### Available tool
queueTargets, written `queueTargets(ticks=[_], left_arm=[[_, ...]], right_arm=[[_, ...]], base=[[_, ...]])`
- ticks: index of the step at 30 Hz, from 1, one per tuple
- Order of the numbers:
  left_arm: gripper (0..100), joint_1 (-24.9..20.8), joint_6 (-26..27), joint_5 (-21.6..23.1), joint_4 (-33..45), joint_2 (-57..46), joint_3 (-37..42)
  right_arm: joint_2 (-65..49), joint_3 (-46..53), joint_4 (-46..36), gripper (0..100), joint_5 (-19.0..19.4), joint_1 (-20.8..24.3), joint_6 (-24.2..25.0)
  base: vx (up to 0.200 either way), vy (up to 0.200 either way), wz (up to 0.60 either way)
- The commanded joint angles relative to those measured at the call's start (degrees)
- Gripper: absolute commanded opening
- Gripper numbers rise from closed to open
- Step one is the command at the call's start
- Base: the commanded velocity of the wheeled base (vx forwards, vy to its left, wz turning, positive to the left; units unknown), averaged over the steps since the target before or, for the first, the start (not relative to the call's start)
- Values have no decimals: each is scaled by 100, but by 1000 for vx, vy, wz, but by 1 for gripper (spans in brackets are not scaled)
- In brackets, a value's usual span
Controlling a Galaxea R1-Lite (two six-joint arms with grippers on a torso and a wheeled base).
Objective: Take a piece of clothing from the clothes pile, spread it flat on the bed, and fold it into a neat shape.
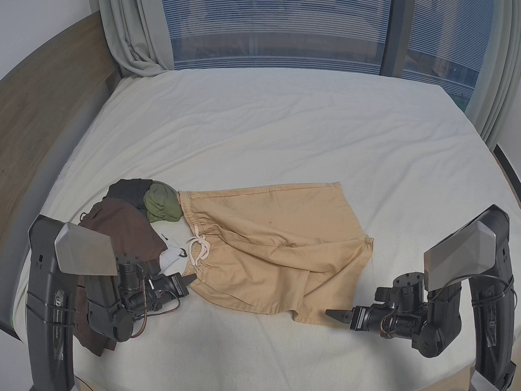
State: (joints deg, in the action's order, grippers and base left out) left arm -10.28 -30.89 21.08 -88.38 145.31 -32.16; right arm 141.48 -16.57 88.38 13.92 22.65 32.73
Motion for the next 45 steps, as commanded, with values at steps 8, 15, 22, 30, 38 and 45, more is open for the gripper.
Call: queueTargets(ticks=[8, 15, 22, 30, 38, 45], left_arm=[[0, -1, -5, 2, -4, -20, -1], [0, -1, -5, 2, -4, -12, -10], [0, -1, -5, 2, -4, -12, -10], [0, -1, -5, 2, -4, -3, -18], [0, 8, -57, 2, -4, -3, -71], [0, -80, -646, 19, -12, -521, 210]], right_arm=[[371, -75, 4, 100, -12, 126, 84], [354, -215, 4, 100, -12, 249, 471], [327, -215, 4, 0, -21, 249, 594], [310, -171, 4, 0, -188, 214, 576], [204, -57, 4, 0, -197, 161, 550], [-235, 426, -5, 0, -188, -15, 348]], base=[[0, 0, 0], [0, 0, 0], [0, 0, 0], [0, 0, 0], [0, 0, 0], [0, 0, 0]])
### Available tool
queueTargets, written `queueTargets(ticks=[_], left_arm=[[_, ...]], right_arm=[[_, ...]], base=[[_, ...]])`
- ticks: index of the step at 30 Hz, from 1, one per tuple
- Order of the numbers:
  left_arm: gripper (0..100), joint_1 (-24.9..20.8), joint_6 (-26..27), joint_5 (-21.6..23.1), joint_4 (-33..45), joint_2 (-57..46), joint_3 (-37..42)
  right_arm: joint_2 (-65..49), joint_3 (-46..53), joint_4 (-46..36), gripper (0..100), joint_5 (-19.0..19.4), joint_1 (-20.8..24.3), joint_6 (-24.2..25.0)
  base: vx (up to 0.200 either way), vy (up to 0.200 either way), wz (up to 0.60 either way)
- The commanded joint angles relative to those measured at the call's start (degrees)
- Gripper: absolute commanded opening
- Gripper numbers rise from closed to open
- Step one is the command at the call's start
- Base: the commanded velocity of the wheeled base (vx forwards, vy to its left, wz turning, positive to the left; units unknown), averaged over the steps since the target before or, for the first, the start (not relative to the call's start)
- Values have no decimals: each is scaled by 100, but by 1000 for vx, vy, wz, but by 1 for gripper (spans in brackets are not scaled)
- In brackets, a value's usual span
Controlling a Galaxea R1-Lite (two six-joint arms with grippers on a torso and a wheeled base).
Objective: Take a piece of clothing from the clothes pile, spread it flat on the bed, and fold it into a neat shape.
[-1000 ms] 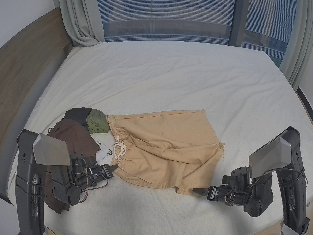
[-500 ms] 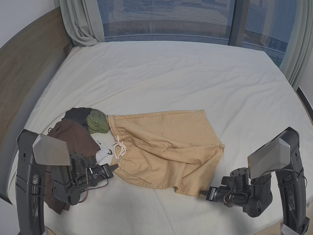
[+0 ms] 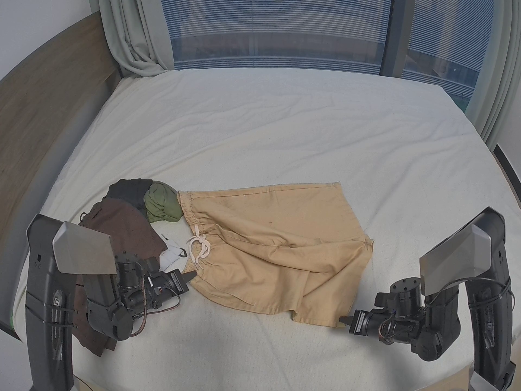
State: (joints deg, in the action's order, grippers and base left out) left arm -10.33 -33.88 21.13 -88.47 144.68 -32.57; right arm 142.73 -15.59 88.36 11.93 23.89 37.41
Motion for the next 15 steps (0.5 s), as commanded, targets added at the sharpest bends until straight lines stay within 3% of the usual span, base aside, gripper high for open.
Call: queueTargets(ticks=[1, 6, 15], left_arm=[[0, -101, -400, 14, -4, -537, 383], [0, -119, -260, 58, -4, -695, 1007], [0, -31, 452, 173, -4, -950, 2080]], right_arm=[[-386, 390, -3, 0, 11, -175, -147], [-395, 768, -3, 0, 46, -333, -278], [-430, 1137, -3, 0, 116, -412, -489]], base=[[0, 0, 0], [0, 0, 0], [0, 0, 0]])
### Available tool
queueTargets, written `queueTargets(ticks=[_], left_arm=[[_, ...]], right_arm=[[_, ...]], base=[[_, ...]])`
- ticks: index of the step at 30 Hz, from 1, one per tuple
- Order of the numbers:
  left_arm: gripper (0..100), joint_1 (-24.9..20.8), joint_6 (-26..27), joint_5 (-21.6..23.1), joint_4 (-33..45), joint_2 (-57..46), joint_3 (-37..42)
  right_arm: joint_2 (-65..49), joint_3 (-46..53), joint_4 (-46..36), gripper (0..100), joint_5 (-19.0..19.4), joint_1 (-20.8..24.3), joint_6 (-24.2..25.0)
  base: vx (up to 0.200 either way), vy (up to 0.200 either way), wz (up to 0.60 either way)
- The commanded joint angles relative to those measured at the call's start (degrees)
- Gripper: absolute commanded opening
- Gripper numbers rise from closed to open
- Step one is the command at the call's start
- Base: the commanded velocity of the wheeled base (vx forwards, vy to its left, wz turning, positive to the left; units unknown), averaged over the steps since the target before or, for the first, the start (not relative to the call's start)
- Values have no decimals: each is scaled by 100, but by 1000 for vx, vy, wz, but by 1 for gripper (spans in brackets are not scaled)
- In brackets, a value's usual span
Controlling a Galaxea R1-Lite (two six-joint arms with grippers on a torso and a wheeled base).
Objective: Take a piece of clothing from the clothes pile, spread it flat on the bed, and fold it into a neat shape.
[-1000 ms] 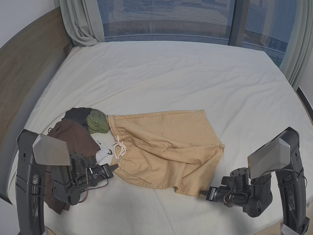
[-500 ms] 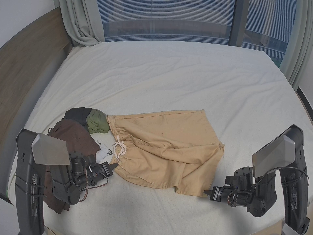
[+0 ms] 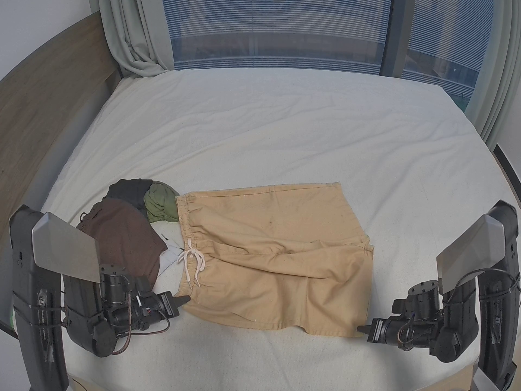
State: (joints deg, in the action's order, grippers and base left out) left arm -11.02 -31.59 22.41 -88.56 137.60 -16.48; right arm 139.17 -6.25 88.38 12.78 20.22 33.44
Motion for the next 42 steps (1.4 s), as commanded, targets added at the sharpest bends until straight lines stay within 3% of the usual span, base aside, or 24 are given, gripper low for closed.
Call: queueTargets(ticks=[1, 15, 37, 42], left_arm=[[0, 47, 267, 45, 6, -242, 558], [0, 241, 909, 71, 6, 110, 857], [0, 469, 988, 53, 6, 66, 1094], [0, 619, 1339, 71, 6, 127, 1174]], right_arm=[[-74, 239, -5, 0, 41, -45, -110], [58, 362, 4, 0, 41, -194, -382], [-12, 617, -5, 0, 137, -238, -417], [-4, 617, -5, 0, 137, -247, -417]], base=[[0, 0, 0], [0, 0, 0], [0, 0, 0], [0, 0, 0]])
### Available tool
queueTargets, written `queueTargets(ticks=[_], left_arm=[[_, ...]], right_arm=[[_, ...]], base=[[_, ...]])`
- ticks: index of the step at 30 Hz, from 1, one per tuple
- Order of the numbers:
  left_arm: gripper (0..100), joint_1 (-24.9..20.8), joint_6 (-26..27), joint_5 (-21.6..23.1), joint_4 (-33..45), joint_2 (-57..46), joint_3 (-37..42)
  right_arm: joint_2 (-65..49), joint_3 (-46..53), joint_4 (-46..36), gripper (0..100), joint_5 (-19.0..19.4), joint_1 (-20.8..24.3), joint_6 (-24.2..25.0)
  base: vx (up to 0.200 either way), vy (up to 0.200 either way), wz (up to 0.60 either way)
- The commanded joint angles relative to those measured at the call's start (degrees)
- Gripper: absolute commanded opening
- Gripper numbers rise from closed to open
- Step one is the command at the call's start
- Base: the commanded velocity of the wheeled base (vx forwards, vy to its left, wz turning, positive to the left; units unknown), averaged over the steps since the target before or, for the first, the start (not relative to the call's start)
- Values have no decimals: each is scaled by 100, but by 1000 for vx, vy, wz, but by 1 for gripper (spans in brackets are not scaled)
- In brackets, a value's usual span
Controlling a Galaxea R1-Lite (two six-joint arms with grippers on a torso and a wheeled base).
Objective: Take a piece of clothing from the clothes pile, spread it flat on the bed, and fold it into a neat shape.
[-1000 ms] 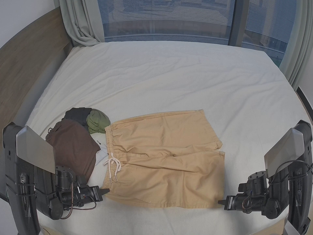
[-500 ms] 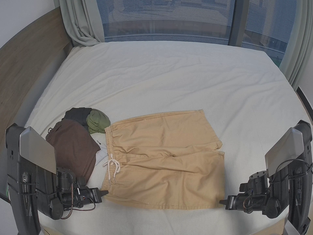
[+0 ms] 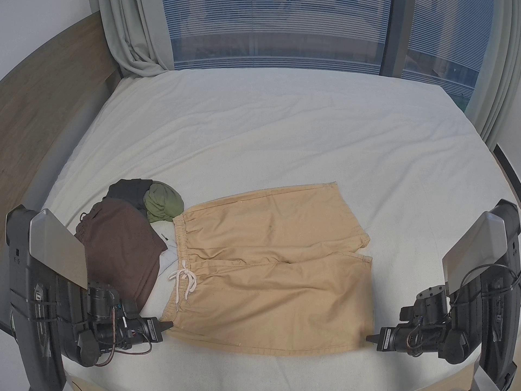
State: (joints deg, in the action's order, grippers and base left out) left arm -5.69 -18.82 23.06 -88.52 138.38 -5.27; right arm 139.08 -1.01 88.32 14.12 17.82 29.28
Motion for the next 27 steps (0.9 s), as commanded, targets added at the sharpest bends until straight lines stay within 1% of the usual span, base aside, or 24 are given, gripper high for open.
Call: queueTargets(ticks=[1, 12, 14, 16, 18, 20, 22, 25, 26, 27], left_arm=[[0, 95, 89, 23, 1, 40, 70], [0, 33, 116, 58, 1, 23, 61], [0, 33, 107, 146, -8, -21, 17], [0, 24, 98, 216, -17, -30, -27], [0, 24, 72, 251, -25, -74, -185], [0, 24, 54, 251, -25, -118, -220], [0, 16, -43, 260, -25, -214, -282], [0, -107, -614, 251, -25, -601, -449], [0, -107, -640, 251, -25, -610, -458], [0, -178, -948, 242, -25, -803, -528]], right_arm=[[-4, 92, 1, 0, 3, -7, -1], [-22, 92, 1, 0, 3, -60, -1], [-118, 92, 1, 0, 3, -60, -1], [-206, 84, 1, 0, 30, -60, 7], [-373, 40, 10, 0, 197, -60, 25], [-426, 22, 10, 0, 241, -77, 25], [-584, 13, 10, 0, 285, -121, 25], [-874, -31, 10, 0, 408, -165, 51], [-900, -31, 10, 0, 425, -174, 51], [-997, -66, 1, 0, 460, -218, 51]], base=[[0, 0, 0], [0, 0, 0], [0, 0, 0], [0, 0, 0], [0, 0, 0], [0, 0, 0], [0, 0, 0], [0, 0, 0], [0, 0, 0], [0, 0, 0]])
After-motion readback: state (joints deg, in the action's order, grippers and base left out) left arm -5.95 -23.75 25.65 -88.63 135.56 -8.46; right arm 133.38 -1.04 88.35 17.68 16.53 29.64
